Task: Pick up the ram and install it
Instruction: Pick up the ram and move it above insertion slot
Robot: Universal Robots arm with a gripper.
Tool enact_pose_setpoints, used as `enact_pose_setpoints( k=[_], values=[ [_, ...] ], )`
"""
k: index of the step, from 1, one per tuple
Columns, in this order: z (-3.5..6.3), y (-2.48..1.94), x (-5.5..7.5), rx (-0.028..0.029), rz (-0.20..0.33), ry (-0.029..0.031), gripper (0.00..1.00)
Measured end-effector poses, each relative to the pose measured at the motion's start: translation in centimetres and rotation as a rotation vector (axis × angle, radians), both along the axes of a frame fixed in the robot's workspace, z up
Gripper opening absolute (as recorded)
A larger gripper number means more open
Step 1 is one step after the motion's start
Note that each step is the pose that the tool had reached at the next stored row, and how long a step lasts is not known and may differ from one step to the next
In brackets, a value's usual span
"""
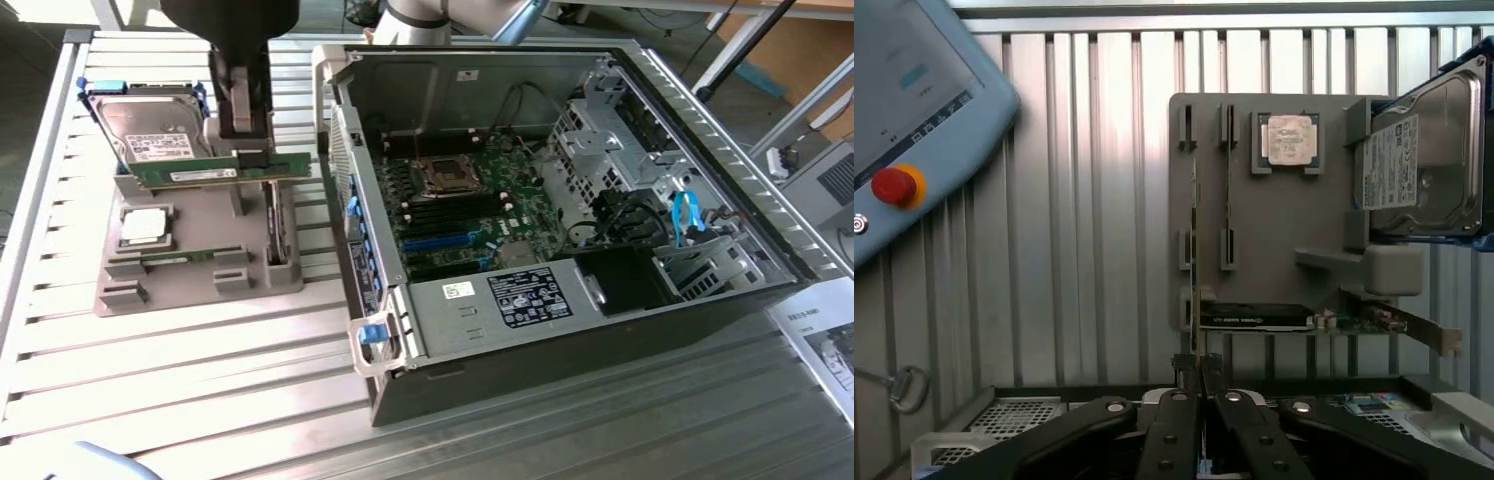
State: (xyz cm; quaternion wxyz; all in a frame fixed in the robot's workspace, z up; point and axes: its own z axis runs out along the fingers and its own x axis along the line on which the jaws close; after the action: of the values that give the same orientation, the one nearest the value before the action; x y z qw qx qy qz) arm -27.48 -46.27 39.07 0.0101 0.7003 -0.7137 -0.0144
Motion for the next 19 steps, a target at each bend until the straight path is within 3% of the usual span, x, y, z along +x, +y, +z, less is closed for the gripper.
enact_pose_setpoints(
  k=[19],
  values=[
    [0.0,0.02,5.9,0.0,0.029,0.0,0.13]
  ],
)
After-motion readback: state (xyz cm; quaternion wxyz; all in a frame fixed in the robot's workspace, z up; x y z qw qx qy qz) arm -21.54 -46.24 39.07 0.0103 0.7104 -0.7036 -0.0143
